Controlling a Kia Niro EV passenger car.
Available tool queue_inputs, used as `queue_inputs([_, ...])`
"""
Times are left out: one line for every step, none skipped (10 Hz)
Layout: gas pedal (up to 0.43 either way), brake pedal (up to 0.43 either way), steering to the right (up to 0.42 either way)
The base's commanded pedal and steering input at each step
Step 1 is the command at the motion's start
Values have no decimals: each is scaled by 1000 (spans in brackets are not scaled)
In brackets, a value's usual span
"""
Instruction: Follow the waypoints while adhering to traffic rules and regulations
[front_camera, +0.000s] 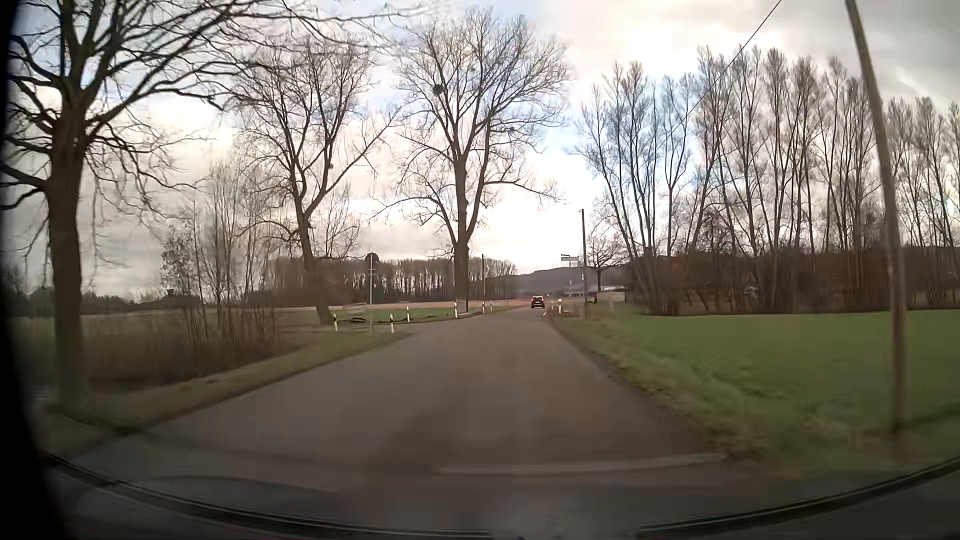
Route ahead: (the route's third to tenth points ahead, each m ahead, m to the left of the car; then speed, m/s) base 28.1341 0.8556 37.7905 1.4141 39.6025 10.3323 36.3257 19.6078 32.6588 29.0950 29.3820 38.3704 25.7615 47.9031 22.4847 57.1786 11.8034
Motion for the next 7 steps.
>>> queue_inputs([0,0,3])
queue_inputs([0,0,3])
queue_inputs([0,0,3])
queue_inputs([0,0,3])
queue_inputs([0,0,-2])
queue_inputs([0,0,-4])
queue_inputs([0,0,-4])
